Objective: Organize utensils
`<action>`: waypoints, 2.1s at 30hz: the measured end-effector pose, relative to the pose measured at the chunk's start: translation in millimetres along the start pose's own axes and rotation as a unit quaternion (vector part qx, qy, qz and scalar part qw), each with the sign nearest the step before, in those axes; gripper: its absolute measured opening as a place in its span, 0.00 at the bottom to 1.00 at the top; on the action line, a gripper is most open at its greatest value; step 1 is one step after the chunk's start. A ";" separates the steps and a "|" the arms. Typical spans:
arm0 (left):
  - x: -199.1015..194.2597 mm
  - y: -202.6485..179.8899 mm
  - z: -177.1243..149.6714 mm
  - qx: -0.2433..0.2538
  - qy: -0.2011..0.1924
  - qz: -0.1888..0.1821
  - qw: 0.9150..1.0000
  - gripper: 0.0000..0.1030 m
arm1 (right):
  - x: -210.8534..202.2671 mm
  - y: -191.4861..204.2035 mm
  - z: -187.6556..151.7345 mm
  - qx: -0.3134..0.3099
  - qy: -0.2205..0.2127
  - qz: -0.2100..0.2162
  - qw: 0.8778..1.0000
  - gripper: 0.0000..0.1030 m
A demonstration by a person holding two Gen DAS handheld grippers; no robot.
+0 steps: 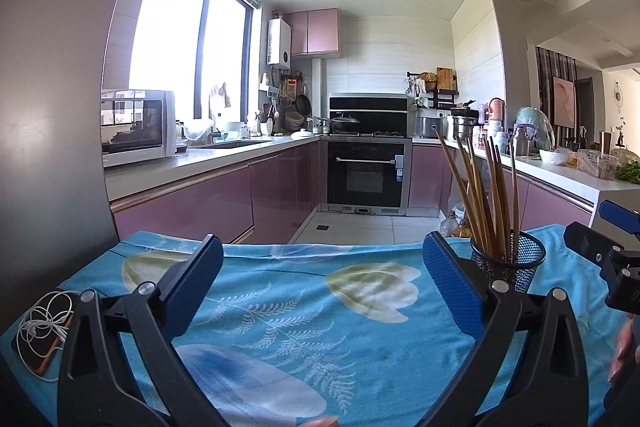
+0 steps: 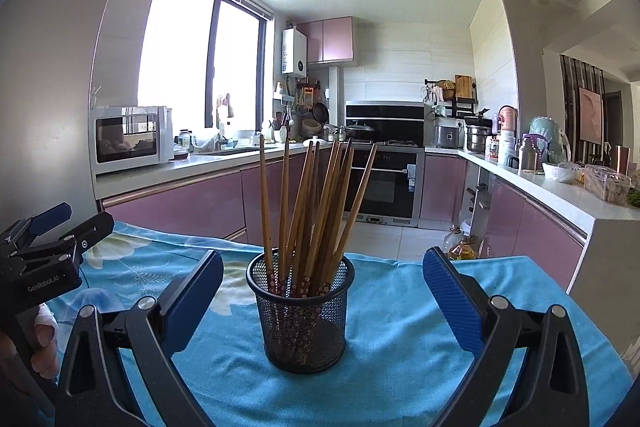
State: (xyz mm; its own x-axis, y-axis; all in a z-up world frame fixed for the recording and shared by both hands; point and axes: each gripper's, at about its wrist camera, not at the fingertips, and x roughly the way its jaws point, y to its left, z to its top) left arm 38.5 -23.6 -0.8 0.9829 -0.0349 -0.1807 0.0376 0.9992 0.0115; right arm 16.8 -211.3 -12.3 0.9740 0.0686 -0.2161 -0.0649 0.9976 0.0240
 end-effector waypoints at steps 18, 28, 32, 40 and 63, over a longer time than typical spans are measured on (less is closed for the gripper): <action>-4.0 -0.8 -0.5 0.002 -0.006 0.004 1.000 0.95 | -2.6 -2.9 2.7 0.006 -0.004 -0.004 1.000 0.94; -3.6 -1.6 -0.5 0.005 -0.008 0.006 1.000 0.95 | -3.2 -3.2 4.0 0.007 -0.006 -0.005 1.000 0.94; -3.7 -1.4 -0.6 0.004 -0.007 0.006 1.000 0.95 | -2.9 -3.2 4.0 0.007 -0.006 -0.005 1.000 0.94; -2.8 -0.1 -0.3 0.004 -0.008 0.007 1.000 0.95 | -2.6 -3.7 4.4 0.008 -0.008 -0.006 1.000 0.94; -2.5 0.7 -0.3 0.005 -0.009 0.009 1.000 0.95 | -2.3 -4.7 4.4 0.010 -0.007 -0.006 1.000 0.94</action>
State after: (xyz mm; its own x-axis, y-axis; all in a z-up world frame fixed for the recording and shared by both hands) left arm 36.0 -22.7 -0.6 0.9865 -0.0182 -0.1627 0.0225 0.9994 0.0248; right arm 15.9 -216.2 -7.6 0.9775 0.0564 -0.2031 -0.0490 0.9979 0.0417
